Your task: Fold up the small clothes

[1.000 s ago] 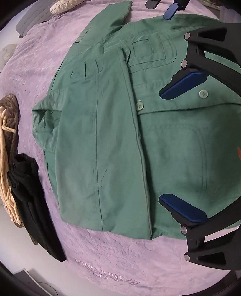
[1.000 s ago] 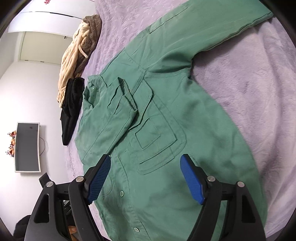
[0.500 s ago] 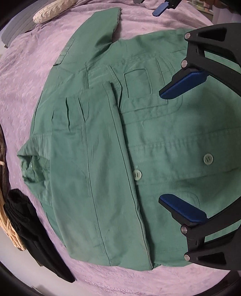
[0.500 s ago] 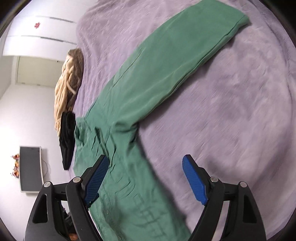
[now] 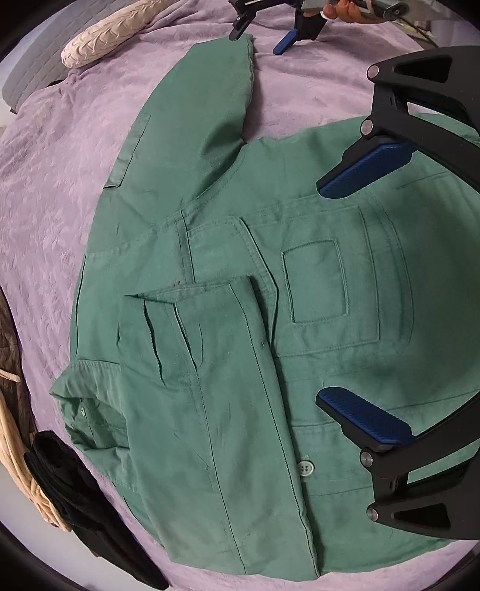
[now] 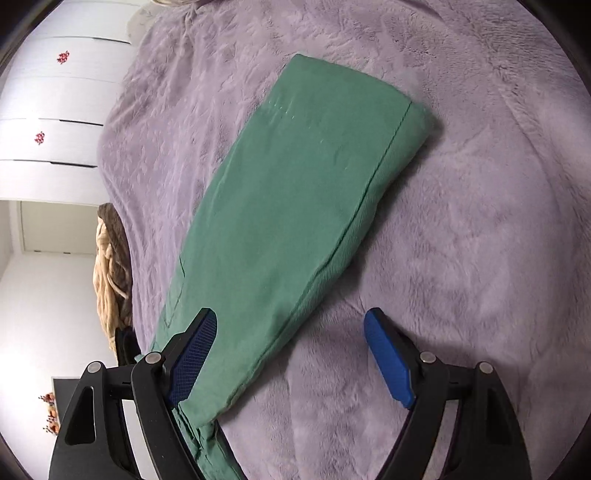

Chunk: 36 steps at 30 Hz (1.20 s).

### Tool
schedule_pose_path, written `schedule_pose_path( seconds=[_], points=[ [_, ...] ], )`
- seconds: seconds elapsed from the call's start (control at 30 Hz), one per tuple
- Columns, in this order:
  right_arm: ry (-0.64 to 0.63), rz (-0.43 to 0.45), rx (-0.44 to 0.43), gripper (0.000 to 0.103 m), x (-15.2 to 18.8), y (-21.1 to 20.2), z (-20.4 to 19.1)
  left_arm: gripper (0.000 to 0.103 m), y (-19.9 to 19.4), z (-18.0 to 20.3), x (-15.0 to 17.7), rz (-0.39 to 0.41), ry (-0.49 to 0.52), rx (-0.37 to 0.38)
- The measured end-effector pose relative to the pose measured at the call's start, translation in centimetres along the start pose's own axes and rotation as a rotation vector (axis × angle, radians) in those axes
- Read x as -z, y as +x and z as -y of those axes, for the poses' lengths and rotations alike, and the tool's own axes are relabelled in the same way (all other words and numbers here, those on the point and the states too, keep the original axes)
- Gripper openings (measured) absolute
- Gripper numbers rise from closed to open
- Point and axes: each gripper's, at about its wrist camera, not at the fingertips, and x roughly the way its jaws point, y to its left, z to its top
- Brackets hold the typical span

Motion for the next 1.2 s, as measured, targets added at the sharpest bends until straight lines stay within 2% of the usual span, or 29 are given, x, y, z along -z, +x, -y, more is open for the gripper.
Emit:
schedule_pose_path(
  seconds=[0.23,0.3,0.33,0.37,0.47,0.57,0.67,0.8,0.9,1.03,1.13,1.2],
  points=[
    [0.056,0.075,-0.082,0.085,-2.7,0.8,0.3,0.102,1.4,1.2,-1.1,0.003,0.005,-0.011],
    [0.073,0.071,-0.087,0.080,-3.0,1.0,0.2,0.102,1.5,1.3,-1.2,0.004,-0.002,-0.009],
    [0.084,0.069,-0.087,0.051,-3.0,1.0,0.2,0.102,1.6,1.3,-1.2,0.004,-0.005,-0.008],
    [0.094,0.061,-0.086,0.006,-3.2,1.2,0.2,0.102,1.6,1.2,-1.2,0.003,-0.009,-0.008],
    [0.105,0.053,-0.113,0.004,-2.9,1.2,-0.1,0.102,1.5,0.7,-0.9,-0.001,-0.022,-0.005],
    [-0.010,0.072,-0.115,0.004,-2.2,0.2,-2.9,0.102,1.0,-0.3,-0.8,0.009,-0.033,-0.010],
    [-0.160,0.058,-0.144,0.004,-0.8,-0.3,-7.8,0.102,0.5,-1.8,-0.8,0.027,-0.041,-0.020],
    [-0.382,0.002,-0.194,0.004,3.1,0.8,-15.7,0.102,-0.1,-4.8,-0.9,0.045,-0.064,-0.038],
    [-0.598,-0.062,-0.214,0.004,8.4,2.7,-22.3,0.102,-0.6,-7.4,-0.8,0.061,-0.095,-0.045],
    [-0.931,-0.172,-0.164,0.004,18.9,7.2,-29.7,0.102,-1.3,-11.3,-0.7,0.082,-0.143,-0.057],
    [-1.038,-0.297,-0.115,0.004,26.3,12.2,-31.3,0.102,-1.7,-14.5,-0.4,0.094,-0.182,-0.073],
    [-1.050,-0.376,-0.076,0.005,29.8,15.5,-30.7,0.102,-1.8,-16.4,-0.4,0.101,-0.206,-0.085]
  ],
)
